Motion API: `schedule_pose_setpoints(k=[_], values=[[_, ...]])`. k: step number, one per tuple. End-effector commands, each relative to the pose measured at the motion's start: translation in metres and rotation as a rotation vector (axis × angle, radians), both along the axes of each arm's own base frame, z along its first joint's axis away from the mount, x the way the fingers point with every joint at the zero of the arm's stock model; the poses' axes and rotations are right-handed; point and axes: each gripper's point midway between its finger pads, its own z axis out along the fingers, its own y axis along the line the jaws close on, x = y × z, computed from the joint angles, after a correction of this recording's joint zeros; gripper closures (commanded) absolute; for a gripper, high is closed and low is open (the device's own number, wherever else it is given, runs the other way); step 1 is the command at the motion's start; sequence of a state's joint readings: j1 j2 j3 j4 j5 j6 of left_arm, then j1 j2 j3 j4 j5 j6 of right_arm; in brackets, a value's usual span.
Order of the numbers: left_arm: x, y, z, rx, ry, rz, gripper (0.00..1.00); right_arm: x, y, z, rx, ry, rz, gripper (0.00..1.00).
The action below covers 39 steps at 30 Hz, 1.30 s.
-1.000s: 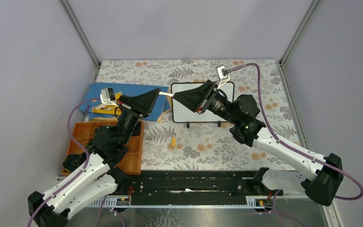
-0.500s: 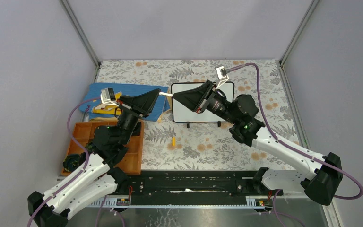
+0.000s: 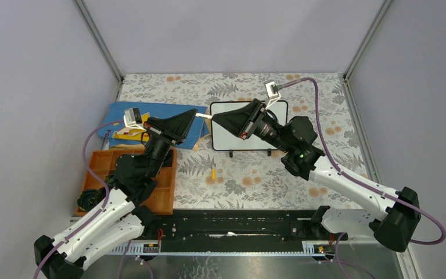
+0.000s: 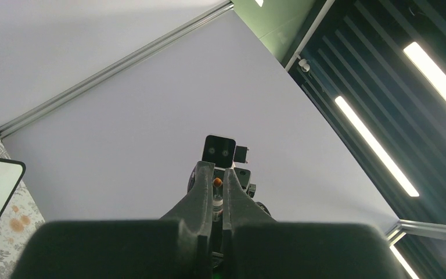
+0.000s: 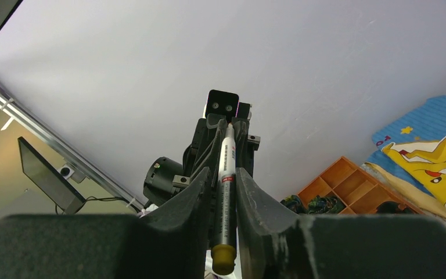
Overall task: Write a sentence on the whiteboard
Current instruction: Adjust the whiteboard marker.
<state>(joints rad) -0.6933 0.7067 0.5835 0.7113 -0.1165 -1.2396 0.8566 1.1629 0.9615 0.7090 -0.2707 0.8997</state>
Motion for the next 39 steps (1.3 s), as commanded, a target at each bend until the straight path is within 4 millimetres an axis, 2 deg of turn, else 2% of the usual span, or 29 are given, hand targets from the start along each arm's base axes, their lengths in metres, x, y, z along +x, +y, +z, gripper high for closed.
schedule_pose_setpoints(k=[1, 20, 26, 28, 34, 36, 39], values=[[0.0, 0.001, 0.004, 0.009, -0.014, 0.017, 1.0, -0.004, -0.007, 0.024, 0.078, -0.045, -0.004, 0.72], [-0.001, 0.0, 0.002, 0.011, -0.01, 0.01, 1.0, 0.003, -0.005, 0.019, 0.058, -0.015, -0.028, 0.73], [0.0, -0.001, 0.001, 0.013, -0.006, 0.01, 1.0, 0.002, -0.003, 0.018, 0.056, -0.016, -0.018, 0.82], [0.0, -0.001, 0.002, 0.012, -0.008, 0.011, 1.0, 0.0, -0.003, 0.018, 0.054, -0.02, -0.006, 0.81], [0.0, 0.002, 0.005, 0.014, -0.014, 0.027, 1.0, -0.003, -0.002, 0.014, 0.042, -0.018, 0.012, 0.65], [0.0, 0.002, 0.005, 0.016, -0.014, 0.029, 1.0, -0.004, -0.003, 0.014, 0.042, -0.018, 0.011, 0.66], [0.0, 0.001, 0.005, 0.019, -0.015, 0.024, 1.0, -0.003, -0.004, 0.013, 0.041, -0.018, 0.005, 0.72]])
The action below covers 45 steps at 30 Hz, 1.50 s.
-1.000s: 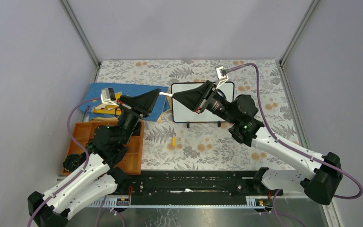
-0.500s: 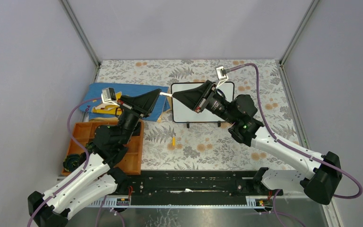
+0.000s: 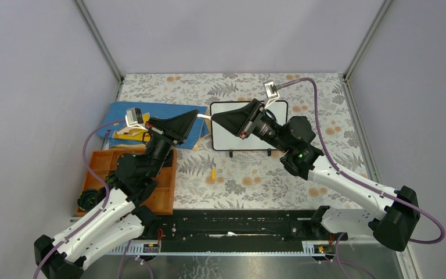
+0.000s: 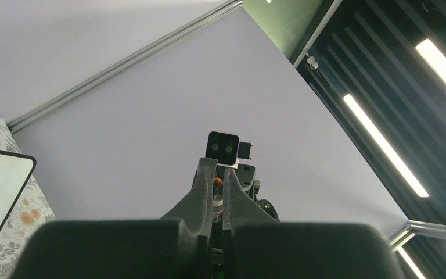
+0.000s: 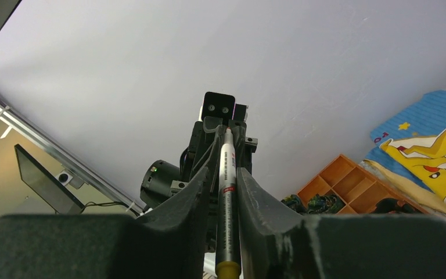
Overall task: Write a sentence on the whiteboard
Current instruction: Adjust the whiteboard marker.
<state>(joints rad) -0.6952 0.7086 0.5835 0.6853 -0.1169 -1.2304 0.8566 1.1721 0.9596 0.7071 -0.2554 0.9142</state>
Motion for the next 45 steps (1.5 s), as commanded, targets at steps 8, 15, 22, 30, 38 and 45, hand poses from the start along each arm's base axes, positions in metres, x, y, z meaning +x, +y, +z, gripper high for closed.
schedule_pose_setpoints(k=[8, 15, 22, 30, 38, 45], values=[[-0.003, 0.005, 0.012, -0.006, -0.034, 0.026, 1.0, -0.009, -0.003, 0.017, 0.036, -0.047, 0.027, 0.79], [-0.002, 0.005, 0.012, -0.006, -0.033, 0.031, 1.0, -0.011, -0.004, 0.017, 0.037, -0.051, 0.036, 0.71], [-0.001, 0.01, 0.01, -0.014, -0.022, 0.052, 1.0, -0.011, -0.005, 0.017, 0.039, -0.049, 0.029, 0.71], [-0.002, 0.01, 0.009, -0.014, -0.02, 0.05, 1.0, -0.009, -0.006, 0.017, 0.047, -0.046, 0.019, 0.74], [-0.001, 0.006, 0.004, -0.009, -0.011, 0.031, 1.0, -0.006, -0.009, 0.019, 0.076, -0.043, -0.003, 0.64], [0.0, 0.006, 0.001, -0.007, -0.004, 0.031, 1.0, -0.006, -0.009, 0.019, 0.078, -0.046, -0.005, 0.69]])
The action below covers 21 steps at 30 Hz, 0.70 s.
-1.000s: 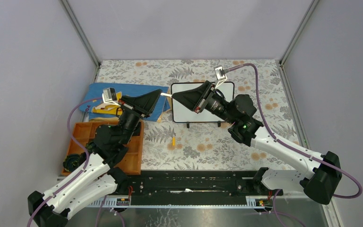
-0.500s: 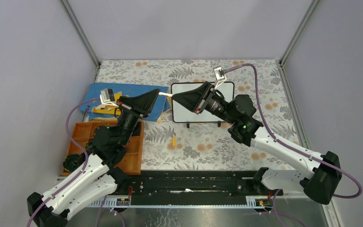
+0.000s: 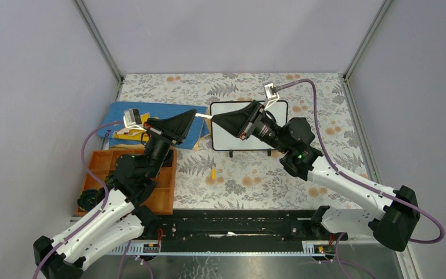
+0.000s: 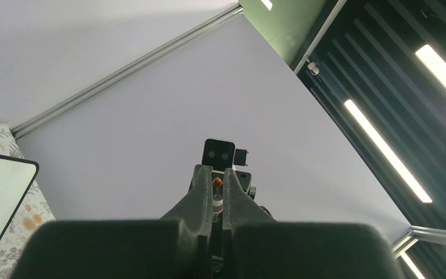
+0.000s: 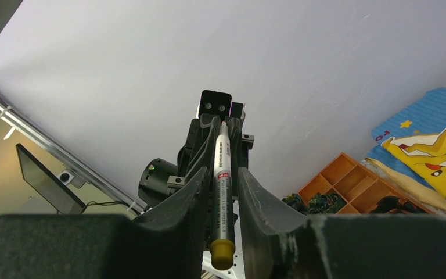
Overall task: Write a sentence on the whiteboard
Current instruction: Adjust the whiteboard marker.
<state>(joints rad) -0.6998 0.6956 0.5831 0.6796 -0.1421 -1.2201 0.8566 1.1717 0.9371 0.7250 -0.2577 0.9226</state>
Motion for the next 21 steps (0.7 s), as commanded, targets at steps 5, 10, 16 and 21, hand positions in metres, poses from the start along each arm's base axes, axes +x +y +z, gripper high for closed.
schedule_pose_setpoints(k=[5, 10, 16, 21], values=[[-0.0003, 0.0001, -0.0014, 0.0, 0.0, 0.002, 1.0, -0.0044, -0.0105, 0.0257, 0.083, -0.057, -0.018, 0.71], [-0.0001, -0.0002, -0.0019, 0.001, 0.002, 0.0, 1.0, -0.0047, -0.0098, 0.0255, 0.078, -0.059, -0.017, 0.7], [0.0003, -0.0013, -0.0023, 0.001, 0.003, -0.004, 1.0, -0.0055, -0.0089, 0.0255, 0.076, -0.062, -0.009, 0.77], [0.0003, -0.0016, -0.003, 0.001, 0.005, -0.006, 1.0, -0.0064, -0.0086, 0.0256, 0.076, -0.067, -0.004, 0.85]])
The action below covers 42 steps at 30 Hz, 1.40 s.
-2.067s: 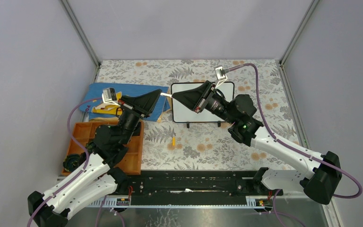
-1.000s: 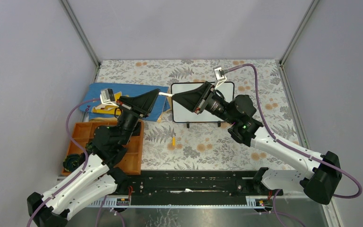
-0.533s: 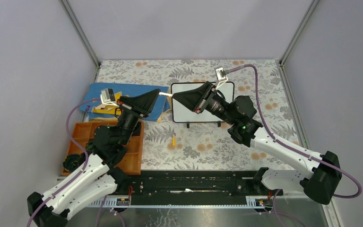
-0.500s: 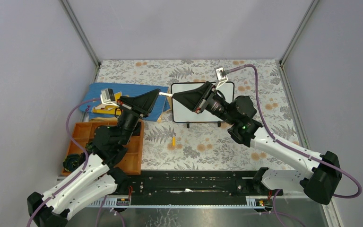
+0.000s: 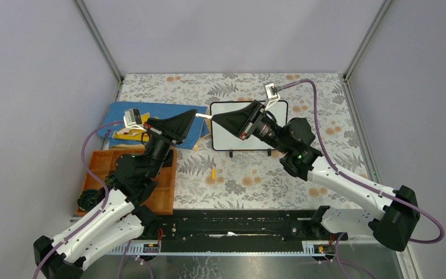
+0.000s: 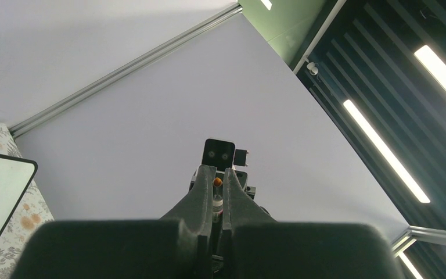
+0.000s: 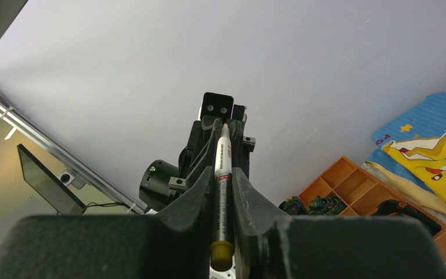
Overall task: Write a sentence on the whiteboard
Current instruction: Adjust the whiteboard marker, then write a sentence on the whiteboard.
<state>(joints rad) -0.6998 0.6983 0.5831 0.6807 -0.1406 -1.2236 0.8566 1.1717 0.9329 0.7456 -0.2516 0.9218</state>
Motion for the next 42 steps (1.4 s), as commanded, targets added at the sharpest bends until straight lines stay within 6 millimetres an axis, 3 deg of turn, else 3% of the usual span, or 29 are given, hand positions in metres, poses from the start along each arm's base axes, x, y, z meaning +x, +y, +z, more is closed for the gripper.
schedule_pose_setpoints(k=[1, 9, 10, 11, 14, 16, 18, 22, 25, 32, 37, 42], values=[[0.0, -0.001, -0.003, 0.002, 0.003, -0.002, 1.0, -0.007, -0.007, 0.023, 0.063, -0.058, 0.003, 0.87], [-0.001, -0.002, -0.004, 0.011, 0.0, -0.006, 1.0, -0.008, -0.011, 0.024, 0.072, -0.074, -0.009, 0.95], [-0.001, -0.002, -0.006, 0.018, 0.004, -0.005, 0.92, -0.008, -0.012, 0.024, 0.07, -0.078, -0.018, 0.96], [0.0, -0.001, -0.007, 0.018, 0.01, 0.001, 0.74, -0.008, -0.013, 0.024, 0.063, -0.083, -0.027, 0.96], [-0.001, 0.004, -0.01, 0.038, 0.017, 0.029, 0.33, -0.008, -0.019, 0.023, 0.012, -0.113, -0.064, 1.0], [0.0, 0.01, -0.012, 0.063, 0.027, 0.062, 0.17, -0.007, -0.026, 0.02, -0.03, -0.126, -0.104, 1.0], [-0.003, 0.017, -0.012, 0.09, 0.022, 0.096, 0.1, -0.005, -0.033, 0.018, -0.081, -0.149, -0.151, 1.0], [-0.006, 0.029, -0.017, 0.189, 0.01, 0.173, 0.06, 0.003, -0.053, 0.005, -0.233, -0.184, -0.268, 1.0], [-0.006, 0.037, -0.031, 0.358, 0.01, 0.246, 0.05, 0.014, -0.073, -0.012, -0.374, -0.184, -0.378, 1.0], [0.0, 0.062, -0.068, 0.765, 0.024, 0.408, 0.05, 0.037, -0.127, -0.082, -0.791, -0.108, -0.586, 1.0], [0.007, 0.065, -0.074, 0.921, -0.017, 0.451, 0.05, 0.036, -0.137, -0.114, -0.889, -0.066, -0.592, 1.0], [0.025, 0.047, -0.081, 1.077, -0.091, 0.445, 0.05, 0.037, -0.134, -0.131, -0.925, -0.053, -0.572, 1.0]])
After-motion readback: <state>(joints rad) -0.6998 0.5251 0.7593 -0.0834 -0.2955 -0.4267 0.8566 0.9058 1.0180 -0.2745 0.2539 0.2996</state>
